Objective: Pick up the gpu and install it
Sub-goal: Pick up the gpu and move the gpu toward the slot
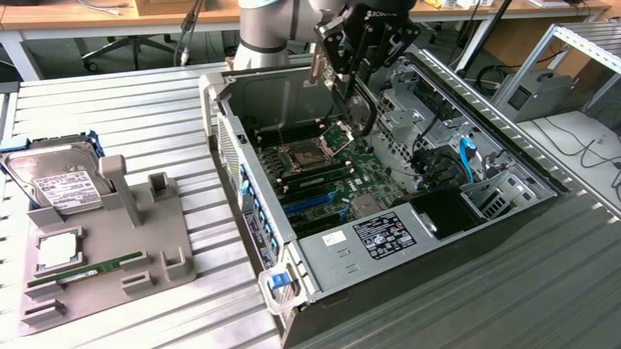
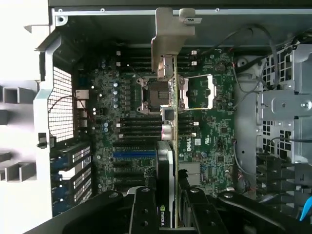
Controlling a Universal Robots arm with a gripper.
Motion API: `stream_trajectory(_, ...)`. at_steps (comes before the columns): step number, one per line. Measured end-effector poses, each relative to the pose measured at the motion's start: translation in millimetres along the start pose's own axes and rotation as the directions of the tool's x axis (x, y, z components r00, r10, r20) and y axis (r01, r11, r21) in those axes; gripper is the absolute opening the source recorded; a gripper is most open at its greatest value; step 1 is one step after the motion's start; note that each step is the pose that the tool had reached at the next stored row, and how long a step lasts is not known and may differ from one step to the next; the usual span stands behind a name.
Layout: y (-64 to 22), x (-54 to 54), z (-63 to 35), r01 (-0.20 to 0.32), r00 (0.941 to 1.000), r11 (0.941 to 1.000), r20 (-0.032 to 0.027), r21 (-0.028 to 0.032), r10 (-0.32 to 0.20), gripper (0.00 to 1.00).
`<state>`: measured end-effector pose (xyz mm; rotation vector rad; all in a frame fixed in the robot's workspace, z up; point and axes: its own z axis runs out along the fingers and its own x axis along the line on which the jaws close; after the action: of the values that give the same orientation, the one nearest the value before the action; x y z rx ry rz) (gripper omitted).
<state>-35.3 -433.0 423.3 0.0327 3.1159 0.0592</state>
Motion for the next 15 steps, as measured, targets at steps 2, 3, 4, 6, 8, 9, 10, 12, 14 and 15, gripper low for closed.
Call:
stream_trajectory(2,0.2,-5.8,0.1,0.000,1.0000,1.0000,0.0000,0.0000,0.000,0.27)
stream_trajectory(3,0.2,-8.7,0.2,0.000,1.0000,1.0000,0.0000,0.0000,0.000,0.27)
stream_trajectory(4,0.3,-11.1,0.3,0.000,1.0000,1.0000,0.0000,0.0000,0.000,0.27)
stream_trajectory(6,0.5,-17.4,0.4,0.000,1.0000,1.0000,0.0000,0.0000,0.000,0.27)
stream_trajectory(8,0.8,-23.3,0.6,0.000,1.0000,1.0000,0.0000,0.0000,0.000,0.27)
stream_trajectory(9,0.8,-25.5,0.6,0.000,1.0000,1.0000,0.0000,0.0000,0.000,0.27)
stream_trajectory(10,0.9,-28.5,0.7,0.000,1.0000,1.0000,-0.0001,0.0000,0.000,0.27)
stream_trajectory(12,1.1,-33.1,0.8,0.000,1.0000,1.0000,0.0000,0.0001,0.000,0.27)
stream_trajectory(14,1.3,-37.7,1.0,0.000,1.0000,1.0000,0.0000,0.0000,0.000,0.27)
stream_trajectory(15,1.4,-39.7,1.0,0.000,1.0000,1.0000,0.0000,-0.0001,0.000,0.27)
